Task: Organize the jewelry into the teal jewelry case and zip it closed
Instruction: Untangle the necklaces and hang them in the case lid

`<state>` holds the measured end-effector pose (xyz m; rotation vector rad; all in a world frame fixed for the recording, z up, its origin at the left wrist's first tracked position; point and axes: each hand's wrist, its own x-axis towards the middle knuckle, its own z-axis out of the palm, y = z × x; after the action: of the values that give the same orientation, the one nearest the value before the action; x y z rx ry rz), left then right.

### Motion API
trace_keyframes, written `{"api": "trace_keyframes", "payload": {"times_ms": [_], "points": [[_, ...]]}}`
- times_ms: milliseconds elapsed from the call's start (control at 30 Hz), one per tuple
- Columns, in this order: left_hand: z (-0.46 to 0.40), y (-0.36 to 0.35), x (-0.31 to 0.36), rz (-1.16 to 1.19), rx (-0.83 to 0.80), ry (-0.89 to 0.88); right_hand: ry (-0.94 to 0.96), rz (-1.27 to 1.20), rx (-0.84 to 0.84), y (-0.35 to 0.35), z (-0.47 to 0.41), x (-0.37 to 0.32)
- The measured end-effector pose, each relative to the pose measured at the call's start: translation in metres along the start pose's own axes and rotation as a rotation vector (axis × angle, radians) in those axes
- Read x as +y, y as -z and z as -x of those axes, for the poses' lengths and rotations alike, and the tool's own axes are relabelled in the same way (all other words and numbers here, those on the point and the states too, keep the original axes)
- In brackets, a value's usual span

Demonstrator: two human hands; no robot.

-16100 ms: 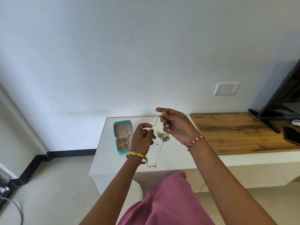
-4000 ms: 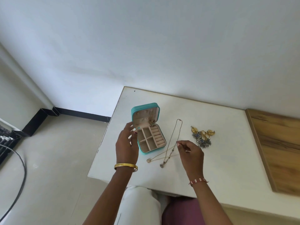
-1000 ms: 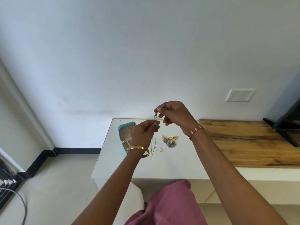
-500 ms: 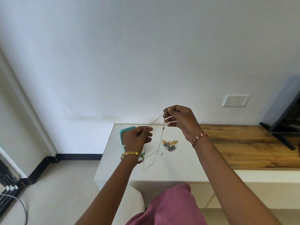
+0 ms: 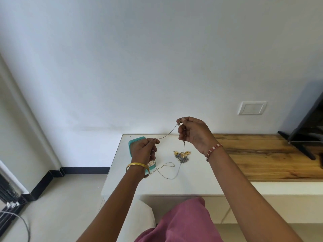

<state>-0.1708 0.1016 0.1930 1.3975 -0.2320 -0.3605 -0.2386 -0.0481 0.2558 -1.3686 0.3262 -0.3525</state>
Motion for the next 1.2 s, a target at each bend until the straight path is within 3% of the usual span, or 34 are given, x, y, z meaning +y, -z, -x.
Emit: {"api": "trace_keyframes", "payload": {"times_ms": [300,500,600,967,1200], "points": [[0.002,-0.005,-0.006,-0.292,-0.009,-0.111,0.027,-0.309,-0.099,-0.004,0.007,-0.002],[0.009,-0.013,-0.01,-0.352,0.058,-0.232,0.064,-0.437,-0.144,-0.016,0.013,0.004],[0.012,-0.015,-0.011,-0.37,0.012,-0.319,0.073,-0.457,-0.15,-0.021,0.016,0.012],[0.02,-0.017,-0.008,-0.413,-0.136,-0.305,0.053,-0.309,-0.128,-0.025,0.021,0.016],[0.023,-0.009,0.003,-0.098,-0.159,-0.139,-0.007,0.067,-0.018,-0.01,0.014,0.035]]}}
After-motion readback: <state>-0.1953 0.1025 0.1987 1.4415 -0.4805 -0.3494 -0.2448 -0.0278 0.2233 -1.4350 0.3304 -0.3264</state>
